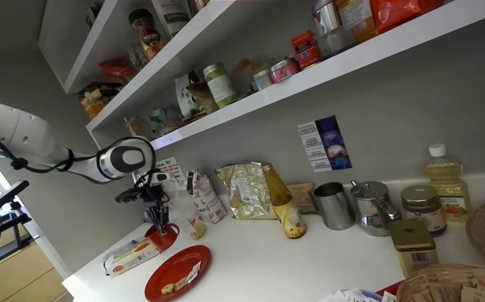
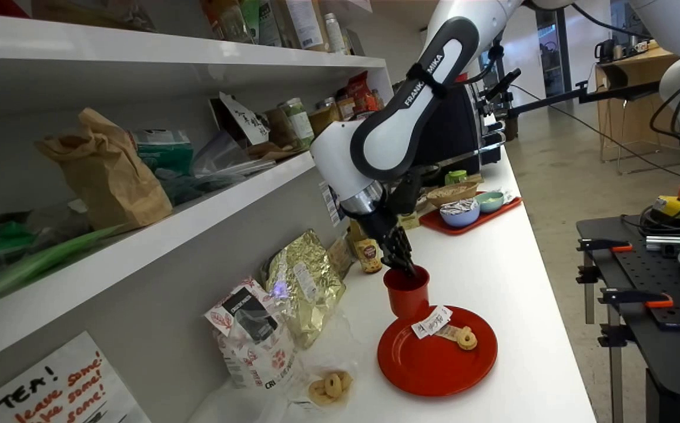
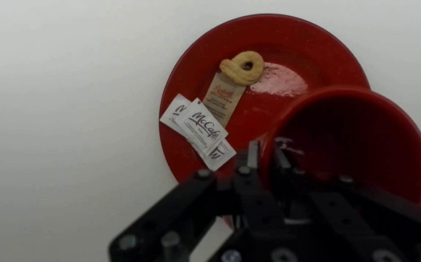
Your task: Put the cup on the plate
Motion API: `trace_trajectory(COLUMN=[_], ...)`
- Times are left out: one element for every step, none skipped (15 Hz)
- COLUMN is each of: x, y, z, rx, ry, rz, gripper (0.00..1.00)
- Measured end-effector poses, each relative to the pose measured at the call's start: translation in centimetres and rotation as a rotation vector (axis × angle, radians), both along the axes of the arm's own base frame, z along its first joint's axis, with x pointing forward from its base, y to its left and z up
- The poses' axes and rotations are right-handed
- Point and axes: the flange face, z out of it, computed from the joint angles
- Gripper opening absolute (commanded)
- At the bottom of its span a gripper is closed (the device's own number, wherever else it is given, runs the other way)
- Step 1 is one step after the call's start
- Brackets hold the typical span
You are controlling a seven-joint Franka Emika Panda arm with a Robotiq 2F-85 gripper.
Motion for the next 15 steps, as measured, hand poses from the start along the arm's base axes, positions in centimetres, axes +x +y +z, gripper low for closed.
trace_trajectory(x=[0.1, 0.3, 0.4, 0.5, 0.6, 0.7, 0.9, 1.0, 1.2, 1.4, 1.5, 1.6, 1.7, 1.8, 1.8], y=[-0.2, -0.3, -0.4, -0.5, -0.5, -0.5, -0.4, -0.3, -0.2, -0.1, 0.0, 0.1, 0.2, 0.3, 0.4], z=[-1.3, -2.5, -3.6, -4.6, -5.4, -6.1, -6.6, -6.9, -7.2, -7.4, -7.6, -7.8, -8.1, -8.3, -8.6], rx=[-0.004, -0.009, -0.013, -0.017, -0.019, -0.020, -0.017, -0.013, -0.011, -0.009, -0.009, -0.009, -0.008, -0.009, -0.007], ry=[0.018, 0.036, 0.052, 0.068, 0.080, 0.089, 0.094, 0.096, 0.098, 0.098, 0.099, 0.100, 0.103, 0.106, 0.114], rz=[-0.002, -0.004, -0.006, -0.008, -0.010, -0.012, -0.016, -0.020, -0.021, -0.021, -0.021, -0.020, -0.019, -0.019, -0.020], gripper=[0.02, 0.02, 0.02, 0.02, 0.02, 0.02, 0.02, 0.02, 0.02, 0.02, 0.02, 0.02, 0.02, 0.02, 0.02])
